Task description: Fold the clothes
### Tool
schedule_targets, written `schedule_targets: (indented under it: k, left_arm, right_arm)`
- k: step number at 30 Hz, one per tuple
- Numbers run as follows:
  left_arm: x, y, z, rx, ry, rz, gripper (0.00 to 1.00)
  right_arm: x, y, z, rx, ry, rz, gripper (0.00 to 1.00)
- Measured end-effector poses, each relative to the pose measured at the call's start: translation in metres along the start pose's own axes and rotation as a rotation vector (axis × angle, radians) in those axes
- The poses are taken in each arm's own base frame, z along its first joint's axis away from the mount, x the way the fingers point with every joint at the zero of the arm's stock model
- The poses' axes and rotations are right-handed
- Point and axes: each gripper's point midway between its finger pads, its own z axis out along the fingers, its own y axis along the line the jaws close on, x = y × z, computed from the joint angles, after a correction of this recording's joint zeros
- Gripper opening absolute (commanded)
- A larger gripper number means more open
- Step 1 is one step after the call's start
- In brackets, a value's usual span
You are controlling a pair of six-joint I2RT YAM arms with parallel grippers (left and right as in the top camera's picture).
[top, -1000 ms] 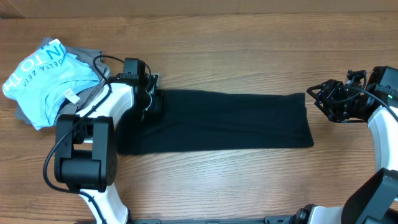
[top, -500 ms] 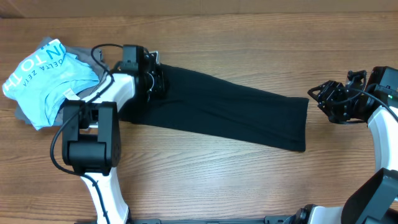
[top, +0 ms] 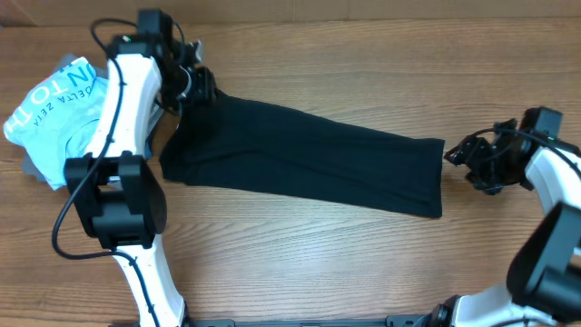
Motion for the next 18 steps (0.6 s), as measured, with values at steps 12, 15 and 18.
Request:
schedule_targets:
  k: [12,15,18]
  left_arm:
    - [-0.002,-0.012,-0.040,-0.006,-0.005,0.047,0.49]
    - [-0.002,-0.011,-0.040,-0.008,-0.004,0.047,0.49]
    - [-0.001,-0.011,-0.040,-0.009,0.001,0.045,0.49]
  right_arm:
    - [0.045,0.015,0.027,-0.193,0.221,-0.014,0.61]
    - [0.048,0.019,0.030,-0.234,0.215,-0.027,0.56]
    - [0.050,0.023,0.033,-0.277,0.206,-0.038,0.46]
